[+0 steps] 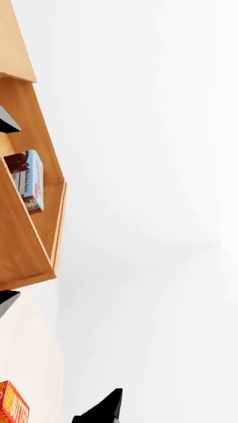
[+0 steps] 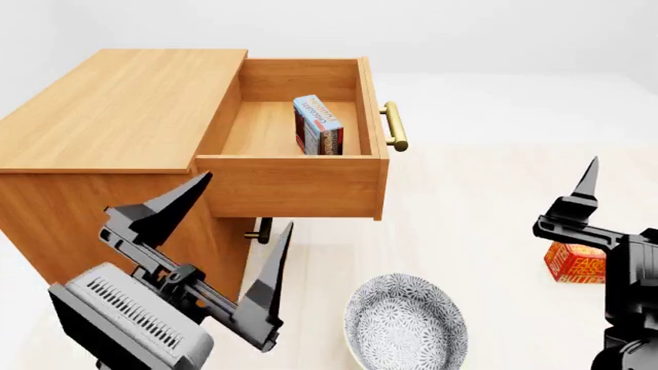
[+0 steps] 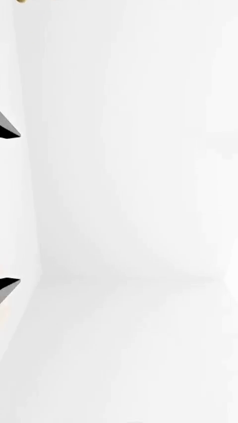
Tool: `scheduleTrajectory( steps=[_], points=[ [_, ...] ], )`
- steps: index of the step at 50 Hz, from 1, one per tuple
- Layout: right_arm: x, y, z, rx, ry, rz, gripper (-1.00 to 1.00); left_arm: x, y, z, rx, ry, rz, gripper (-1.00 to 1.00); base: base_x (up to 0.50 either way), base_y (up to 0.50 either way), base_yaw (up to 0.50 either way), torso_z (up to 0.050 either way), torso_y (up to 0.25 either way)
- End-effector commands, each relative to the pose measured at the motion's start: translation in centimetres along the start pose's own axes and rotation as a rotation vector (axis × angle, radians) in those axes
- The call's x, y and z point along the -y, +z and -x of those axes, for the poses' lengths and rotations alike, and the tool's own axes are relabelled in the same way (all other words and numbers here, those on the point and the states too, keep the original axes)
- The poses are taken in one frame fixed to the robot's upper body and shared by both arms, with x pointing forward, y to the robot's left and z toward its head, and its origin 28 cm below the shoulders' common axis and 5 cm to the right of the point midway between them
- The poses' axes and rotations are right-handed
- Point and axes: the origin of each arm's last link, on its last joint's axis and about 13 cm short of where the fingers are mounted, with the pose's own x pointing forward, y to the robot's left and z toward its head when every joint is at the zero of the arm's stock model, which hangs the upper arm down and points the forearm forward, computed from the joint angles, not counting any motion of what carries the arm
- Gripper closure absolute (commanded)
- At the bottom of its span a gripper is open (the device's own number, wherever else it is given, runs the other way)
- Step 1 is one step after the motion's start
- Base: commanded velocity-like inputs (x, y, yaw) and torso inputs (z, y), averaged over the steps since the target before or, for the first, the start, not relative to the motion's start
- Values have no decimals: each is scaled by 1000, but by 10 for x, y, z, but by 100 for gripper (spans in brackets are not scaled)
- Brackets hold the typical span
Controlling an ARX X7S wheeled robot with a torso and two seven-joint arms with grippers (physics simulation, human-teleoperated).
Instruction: Put the chocolate pudding in the top drawer of the cabinet and close it.
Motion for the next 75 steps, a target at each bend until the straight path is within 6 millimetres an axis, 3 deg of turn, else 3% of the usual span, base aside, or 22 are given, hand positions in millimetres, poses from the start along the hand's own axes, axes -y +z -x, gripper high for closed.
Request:
scheduleTrajectory(
  steps=[1, 17, 27, 47, 64, 75],
  points=[
    [4, 2, 1, 4, -14, -2, -100, 10, 5, -37, -13, -67, 31, -100, 0, 0, 0, 0, 0],
    [20, 0, 12, 4, -49, 16, -100, 37, 23, -80, -15, -178, 47, -100, 0, 0, 0, 0, 0],
    [17, -3, 11, -4, -41, 21, -100, 54, 35, -106, -15, -229, 71, -100, 0, 0, 0, 0, 0],
    [20, -3, 13, -8, -34, 28, -100, 68, 26, -169, -120, -254, 37, -100, 0, 0, 0, 0, 0],
    [31, 2, 17, 31, -171, 24, -100, 67, 17, -183, -158, -243, 27, -100, 0, 0, 0, 0, 0],
    [36, 1, 19, 27, -183, 23, -100, 70, 14, -209, -183, -235, 13, -100, 0, 0, 0, 0, 0]
  ],
)
